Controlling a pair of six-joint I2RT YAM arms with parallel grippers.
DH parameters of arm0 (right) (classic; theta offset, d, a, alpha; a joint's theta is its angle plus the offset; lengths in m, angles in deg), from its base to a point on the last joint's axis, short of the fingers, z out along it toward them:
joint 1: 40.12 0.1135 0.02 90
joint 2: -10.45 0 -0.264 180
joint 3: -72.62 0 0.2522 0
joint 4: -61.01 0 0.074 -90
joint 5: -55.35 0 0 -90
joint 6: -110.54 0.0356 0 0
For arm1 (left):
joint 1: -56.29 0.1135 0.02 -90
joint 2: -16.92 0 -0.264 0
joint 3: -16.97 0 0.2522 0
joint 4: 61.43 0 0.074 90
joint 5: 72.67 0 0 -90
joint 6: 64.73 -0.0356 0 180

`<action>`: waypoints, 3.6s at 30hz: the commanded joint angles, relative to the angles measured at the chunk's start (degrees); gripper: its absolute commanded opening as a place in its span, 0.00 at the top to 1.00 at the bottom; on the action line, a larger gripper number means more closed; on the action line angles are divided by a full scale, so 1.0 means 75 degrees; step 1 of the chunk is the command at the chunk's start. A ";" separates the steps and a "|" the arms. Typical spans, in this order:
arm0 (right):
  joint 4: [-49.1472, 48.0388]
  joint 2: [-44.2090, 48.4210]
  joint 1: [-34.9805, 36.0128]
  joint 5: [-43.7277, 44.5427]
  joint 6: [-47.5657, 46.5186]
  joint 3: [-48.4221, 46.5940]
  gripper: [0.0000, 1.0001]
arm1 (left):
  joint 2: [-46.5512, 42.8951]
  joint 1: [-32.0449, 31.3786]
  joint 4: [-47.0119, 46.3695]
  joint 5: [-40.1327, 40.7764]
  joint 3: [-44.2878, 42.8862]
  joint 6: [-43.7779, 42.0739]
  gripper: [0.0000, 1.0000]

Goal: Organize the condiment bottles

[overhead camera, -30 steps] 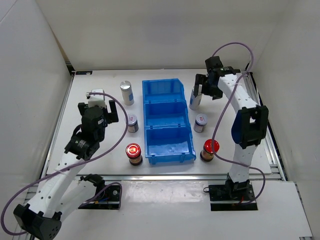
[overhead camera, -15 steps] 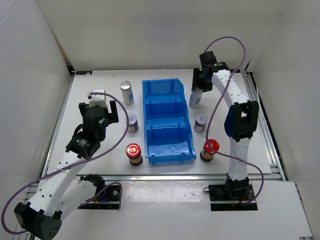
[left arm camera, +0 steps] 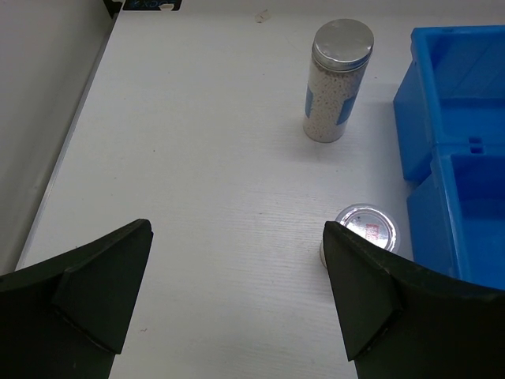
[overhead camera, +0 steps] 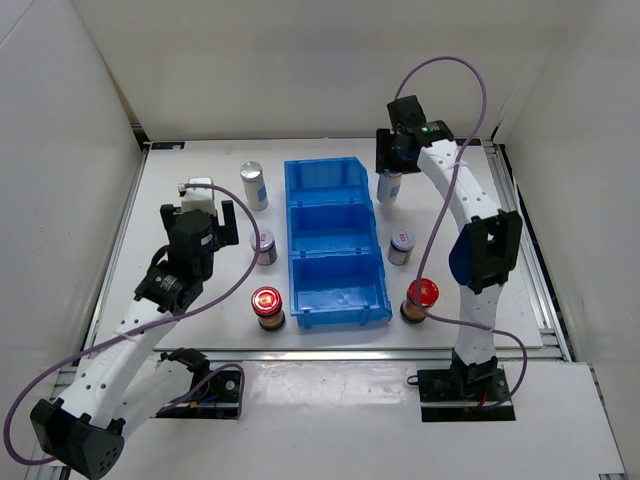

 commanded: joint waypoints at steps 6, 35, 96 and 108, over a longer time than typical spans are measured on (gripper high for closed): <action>-0.0948 0.0695 0.1137 0.0616 -0.0721 -0.1191 0.99 | 0.0012 -0.0028 -0.0098 0.0139 0.0047 -0.0018 0.00; -0.0504 -0.0140 0.1466 0.0204 -0.0264 -0.1297 0.00 | -0.0058 -0.0028 -0.0438 0.0117 0.0410 0.0193 0.00; 0.1501 0.9506 0.0680 -0.2853 -0.0054 0.5252 0.00 | 0.6470 0.0068 0.0278 -0.1376 -0.7465 0.0968 0.80; 0.1840 0.9576 0.0680 -0.2631 -0.0134 0.5183 0.00 | 0.7230 -0.1294 -0.0310 -0.1432 -0.7781 0.0684 0.75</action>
